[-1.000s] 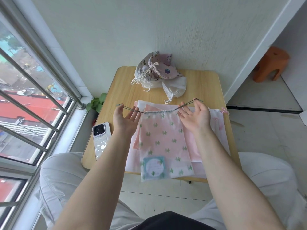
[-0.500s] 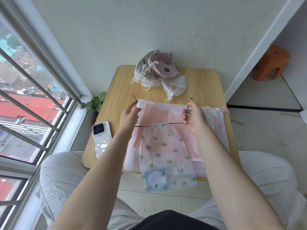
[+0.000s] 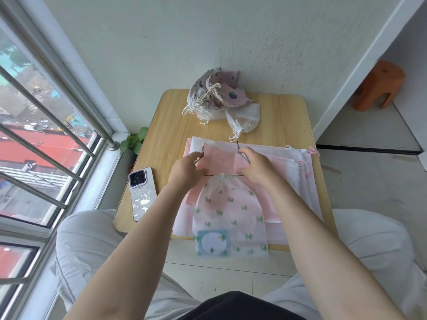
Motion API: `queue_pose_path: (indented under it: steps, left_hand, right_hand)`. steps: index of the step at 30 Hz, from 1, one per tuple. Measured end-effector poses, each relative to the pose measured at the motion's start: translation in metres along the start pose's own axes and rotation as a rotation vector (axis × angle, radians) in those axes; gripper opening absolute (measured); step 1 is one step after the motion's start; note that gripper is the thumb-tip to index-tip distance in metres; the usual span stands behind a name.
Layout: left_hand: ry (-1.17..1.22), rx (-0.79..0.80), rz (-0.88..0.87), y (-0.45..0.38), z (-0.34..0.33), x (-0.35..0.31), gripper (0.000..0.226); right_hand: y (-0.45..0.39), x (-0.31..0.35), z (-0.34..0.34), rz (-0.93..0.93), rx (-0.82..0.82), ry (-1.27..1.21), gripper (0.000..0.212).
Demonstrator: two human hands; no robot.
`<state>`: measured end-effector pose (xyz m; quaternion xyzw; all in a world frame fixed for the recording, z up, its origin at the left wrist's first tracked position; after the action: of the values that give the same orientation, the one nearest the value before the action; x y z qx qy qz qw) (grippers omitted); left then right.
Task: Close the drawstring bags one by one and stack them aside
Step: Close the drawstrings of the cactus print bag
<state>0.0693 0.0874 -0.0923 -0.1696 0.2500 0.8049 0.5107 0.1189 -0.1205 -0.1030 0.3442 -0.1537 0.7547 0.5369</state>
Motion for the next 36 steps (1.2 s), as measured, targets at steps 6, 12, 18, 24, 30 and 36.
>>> queue_pose_path:
  steps: [6,12,18,24,30,36]
  left_hand:
    - [-0.05,-0.048,-0.049,0.0,0.001,-0.008,0.062]
    - [-0.11,-0.038,-0.08,0.0,0.001,-0.011,0.056]
    - [0.056,0.048,-0.031,-0.013,0.001,-0.016,0.053]
    - [0.285,0.025,-0.043,-0.017,0.014,-0.037,0.061]
    - [0.296,-0.041,-0.053,-0.031,0.034,-0.057,0.062]
    - [-0.011,-0.173,0.116,-0.026,0.042,-0.042,0.044]
  right_hand:
    - [-0.003,-0.002,0.006,0.011,-0.026,0.088,0.069]
    - [-0.001,0.002,0.011,0.017,-0.046,0.16,0.062]
    - [0.001,-0.008,0.031,-0.114,-0.084,-0.117,0.069]
    - [0.003,-0.003,0.074,-0.052,-0.453,-0.141,0.048]
    - [0.0,-0.017,0.041,-0.208,-0.203,-0.153,0.024]
    - [-0.001,-0.017,-0.017,-0.263,0.026,-0.24,0.051]
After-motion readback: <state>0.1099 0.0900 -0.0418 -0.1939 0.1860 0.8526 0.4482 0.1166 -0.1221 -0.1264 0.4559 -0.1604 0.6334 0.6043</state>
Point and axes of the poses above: each hand's wrist, its own y-axis away from the middle knuckle, its own z-axis out of the back of the hand, x = y × z, the point moved 10 cm from there along -y, towards the middle knuckle, and after that the axes turned 11 degrees about z, right-handed, at the moved point
